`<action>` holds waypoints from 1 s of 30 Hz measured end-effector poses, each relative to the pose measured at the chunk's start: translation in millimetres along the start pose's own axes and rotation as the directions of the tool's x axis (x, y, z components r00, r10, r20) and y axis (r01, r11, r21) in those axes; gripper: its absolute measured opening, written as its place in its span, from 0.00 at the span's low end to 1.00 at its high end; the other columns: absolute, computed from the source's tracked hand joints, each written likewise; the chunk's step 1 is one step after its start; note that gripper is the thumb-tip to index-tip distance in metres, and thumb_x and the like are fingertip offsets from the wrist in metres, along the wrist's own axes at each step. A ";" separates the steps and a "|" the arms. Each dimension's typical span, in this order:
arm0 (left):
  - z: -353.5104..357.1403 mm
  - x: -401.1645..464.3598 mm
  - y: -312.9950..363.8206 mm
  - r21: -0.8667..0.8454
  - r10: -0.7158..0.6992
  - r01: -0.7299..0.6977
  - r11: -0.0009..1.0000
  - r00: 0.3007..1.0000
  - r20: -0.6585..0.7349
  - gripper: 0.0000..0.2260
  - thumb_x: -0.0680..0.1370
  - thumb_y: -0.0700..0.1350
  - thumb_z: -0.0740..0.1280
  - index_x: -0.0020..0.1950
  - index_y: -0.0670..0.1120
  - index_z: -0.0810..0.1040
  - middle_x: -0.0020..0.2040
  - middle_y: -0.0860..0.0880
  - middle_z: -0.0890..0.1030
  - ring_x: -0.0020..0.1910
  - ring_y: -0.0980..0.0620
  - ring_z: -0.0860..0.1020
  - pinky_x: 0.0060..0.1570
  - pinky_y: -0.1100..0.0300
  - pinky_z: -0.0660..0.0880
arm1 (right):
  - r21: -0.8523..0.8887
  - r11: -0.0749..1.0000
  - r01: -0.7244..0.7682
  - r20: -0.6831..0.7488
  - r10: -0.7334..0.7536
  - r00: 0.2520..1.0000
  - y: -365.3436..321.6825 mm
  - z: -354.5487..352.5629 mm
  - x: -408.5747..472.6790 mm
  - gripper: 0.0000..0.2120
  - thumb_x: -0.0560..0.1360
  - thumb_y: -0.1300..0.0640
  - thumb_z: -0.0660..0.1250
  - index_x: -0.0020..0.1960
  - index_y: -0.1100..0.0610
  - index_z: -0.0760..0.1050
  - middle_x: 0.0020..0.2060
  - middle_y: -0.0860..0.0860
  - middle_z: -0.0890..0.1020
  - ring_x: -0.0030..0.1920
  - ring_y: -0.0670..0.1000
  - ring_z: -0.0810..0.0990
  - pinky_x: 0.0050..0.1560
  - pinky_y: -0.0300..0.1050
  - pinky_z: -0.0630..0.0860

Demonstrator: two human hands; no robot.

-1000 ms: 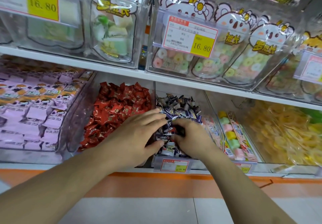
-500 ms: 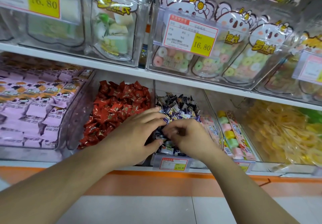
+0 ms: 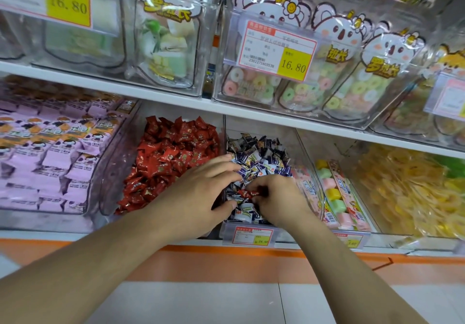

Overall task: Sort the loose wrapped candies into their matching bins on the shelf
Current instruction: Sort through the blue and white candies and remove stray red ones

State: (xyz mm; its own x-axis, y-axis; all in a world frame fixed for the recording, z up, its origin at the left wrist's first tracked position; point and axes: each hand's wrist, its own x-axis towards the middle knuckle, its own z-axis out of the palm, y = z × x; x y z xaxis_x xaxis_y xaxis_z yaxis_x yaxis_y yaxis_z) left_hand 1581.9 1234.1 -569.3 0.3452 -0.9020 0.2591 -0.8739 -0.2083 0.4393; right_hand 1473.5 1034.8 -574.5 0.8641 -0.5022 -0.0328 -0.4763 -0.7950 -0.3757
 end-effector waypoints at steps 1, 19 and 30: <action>-0.2 0.1 0.4 -0.003 -0.001 0.001 1.000 1.000 0.001 0.24 0.83 0.57 0.62 0.79 0.54 0.66 0.80 0.62 0.59 0.80 0.67 0.44 0.78 0.62 0.48 | 0.007 1.000 -0.002 -0.030 0.002 1.000 -0.3 0.2 0.3 0.13 0.76 0.64 0.71 0.51 0.48 0.86 0.45 0.45 0.86 0.45 0.45 0.82 0.46 0.35 0.76; -36.0 -6.9 37.1 -0.531 -0.343 0.198 0.824 0.921 -0.188 0.12 0.76 0.54 0.75 0.58 0.59 0.80 0.48 0.61 0.85 0.50 0.63 0.82 0.55 0.58 0.79 | 0.890 0.431 0.147 -0.176 0.027 0.984 -66.3 -41.0 -36.4 0.06 0.74 0.70 0.73 0.48 0.63 0.85 0.41 0.60 0.87 0.41 0.54 0.85 0.45 0.45 0.83; -71.2 -29.8 -6.5 -0.158 -0.479 0.456 0.876 0.782 -0.399 0.04 0.78 0.48 0.72 0.52 0.54 0.82 0.49 0.58 0.79 0.38 0.61 0.78 0.38 0.72 0.69 | 0.878 0.472 0.087 -0.112 0.025 0.993 -78.6 -31.6 -31.4 0.08 0.79 0.66 0.70 0.52 0.56 0.86 0.45 0.55 0.88 0.47 0.51 0.87 0.51 0.43 0.82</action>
State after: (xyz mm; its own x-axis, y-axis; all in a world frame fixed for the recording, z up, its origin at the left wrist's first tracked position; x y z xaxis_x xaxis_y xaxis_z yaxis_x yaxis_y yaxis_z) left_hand 1601.7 1289.2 -518.7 0.8252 -0.4544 0.3353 -0.5538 -0.5344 0.6386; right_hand 1478.7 1102.2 -514.7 0.8280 -0.5573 0.0619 -0.0065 -0.1200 -0.9928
